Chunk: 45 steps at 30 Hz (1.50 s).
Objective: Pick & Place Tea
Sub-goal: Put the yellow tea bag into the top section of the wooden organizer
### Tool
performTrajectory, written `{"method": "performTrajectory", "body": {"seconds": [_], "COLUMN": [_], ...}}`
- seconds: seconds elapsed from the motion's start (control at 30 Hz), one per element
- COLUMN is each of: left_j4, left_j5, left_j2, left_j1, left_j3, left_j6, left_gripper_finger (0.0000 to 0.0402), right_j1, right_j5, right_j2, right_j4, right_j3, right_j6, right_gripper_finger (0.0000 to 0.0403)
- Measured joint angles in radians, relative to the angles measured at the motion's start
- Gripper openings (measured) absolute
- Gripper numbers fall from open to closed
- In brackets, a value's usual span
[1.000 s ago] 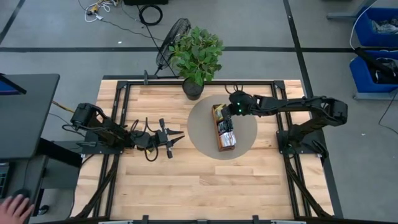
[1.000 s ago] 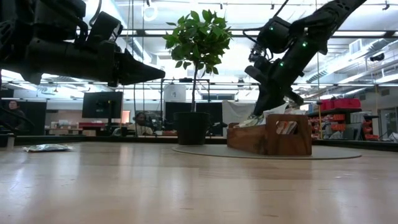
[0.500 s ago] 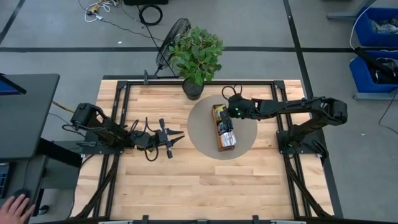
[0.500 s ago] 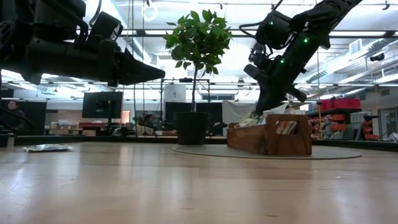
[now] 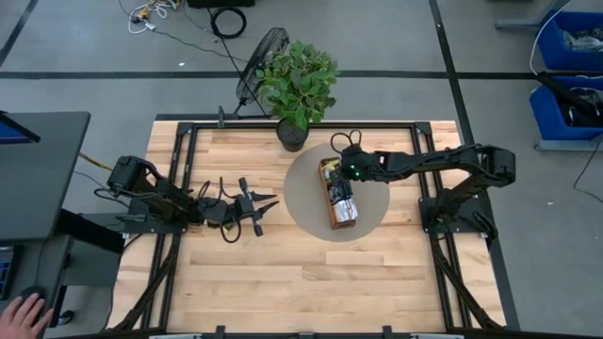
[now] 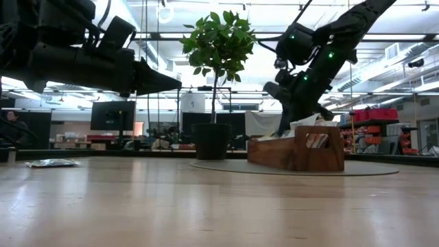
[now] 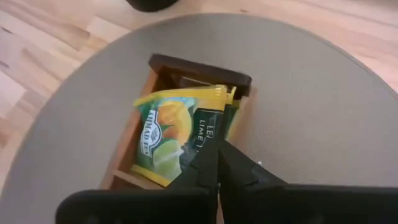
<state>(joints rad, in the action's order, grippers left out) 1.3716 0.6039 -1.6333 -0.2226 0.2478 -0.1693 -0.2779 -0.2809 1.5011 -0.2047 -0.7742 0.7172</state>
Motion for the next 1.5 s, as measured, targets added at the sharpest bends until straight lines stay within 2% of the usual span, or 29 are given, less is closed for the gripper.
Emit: {"method": "performTrajectory", "body": {"seconds": [0.3,0.6,0.8,1.07,1.27,1.4,1.5], "left_j4": [0.0,-0.002,-0.002,-0.025,-0.209,-0.378,-0.586], "left_j5": [0.002,0.002,0.002,0.023,0.267,0.295,0.293], "left_j2": [0.0,0.0,0.0,0.0,0.024,0.097,0.161], "left_j1": [0.0,0.0,0.0,-0.009,-0.104,-0.185,-0.231], "left_j3": [0.0,0.0,0.0,0.0,0.002,0.022,0.045], "left_j6": [0.001,0.001,0.001,0.007,0.091,0.241,0.443], "left_gripper_finger": [0.0084,0.0084,0.0084,0.0084,0.0084,0.0084,0.0084], "right_j1": [0.0,0.0,-0.004,0.008,0.067,0.102,0.119], "right_j5": [-0.051,-0.015,-0.024,-0.025,-0.035,-0.087,-0.096], "right_j2": [-0.023,-0.025,-0.03,-0.12,-0.141,-0.141,-0.141], "right_j4": [-0.021,-0.02,-0.008,0.039,0.036,0.032,0.032], "right_j3": [0.0,0.0,0.0,0.0,0.0,0.0,0.0], "right_j6": [-0.002,-0.015,-0.063,-0.167,-0.184,-0.186,-0.193], "right_gripper_finger": [0.0002,0.0011,0.0067,0.0159,0.0198,0.0206,0.0207]}}
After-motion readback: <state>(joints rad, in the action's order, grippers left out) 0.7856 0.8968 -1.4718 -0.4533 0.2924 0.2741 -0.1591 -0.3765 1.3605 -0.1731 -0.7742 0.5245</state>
